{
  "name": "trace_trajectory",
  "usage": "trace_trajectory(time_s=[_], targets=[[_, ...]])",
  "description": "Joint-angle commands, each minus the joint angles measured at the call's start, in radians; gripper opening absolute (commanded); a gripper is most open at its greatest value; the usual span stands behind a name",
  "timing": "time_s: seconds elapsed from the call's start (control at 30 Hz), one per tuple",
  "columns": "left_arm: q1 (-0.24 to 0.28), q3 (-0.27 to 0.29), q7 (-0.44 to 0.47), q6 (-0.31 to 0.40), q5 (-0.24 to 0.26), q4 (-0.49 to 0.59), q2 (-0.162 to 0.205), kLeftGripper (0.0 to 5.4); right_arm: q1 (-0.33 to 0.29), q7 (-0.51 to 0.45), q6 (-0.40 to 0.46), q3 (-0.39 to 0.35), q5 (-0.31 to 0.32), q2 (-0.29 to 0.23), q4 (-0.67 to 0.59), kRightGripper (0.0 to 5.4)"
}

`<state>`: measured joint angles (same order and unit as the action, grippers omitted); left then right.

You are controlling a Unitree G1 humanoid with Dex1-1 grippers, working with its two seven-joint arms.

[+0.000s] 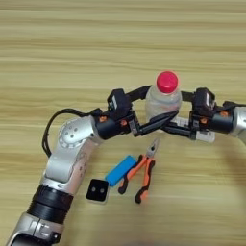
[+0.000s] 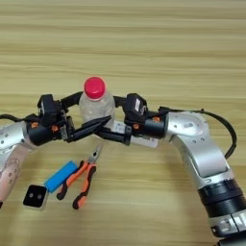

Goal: Move the objects on the table

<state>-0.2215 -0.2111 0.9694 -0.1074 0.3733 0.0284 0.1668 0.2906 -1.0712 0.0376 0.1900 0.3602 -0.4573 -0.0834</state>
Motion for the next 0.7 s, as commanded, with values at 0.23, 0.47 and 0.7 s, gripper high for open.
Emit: trace_trajectory(time_s=[0.23,0.47,0.7], targets=[[-0.021,0.0,-0.016,-0.031,-0.003,-0.011,-0.017,3.52,0.006,-0.009,0.005,-0.001,0.002,-0.004,-0.014,3.28],[-0.022,0.005,-0.02,-0.04,-0.005,-0.019,-0.021,4.29,0.001,-0.004,0.001,-0.007,0.002,-0.001,-0.007,3.15],[-0.023,0.014,-0.022,-0.041,0.003,-0.017,-0.021,5.0,0.0,0.001,-0.005,-0.017,0.002,0.001,0.009,3.15]])
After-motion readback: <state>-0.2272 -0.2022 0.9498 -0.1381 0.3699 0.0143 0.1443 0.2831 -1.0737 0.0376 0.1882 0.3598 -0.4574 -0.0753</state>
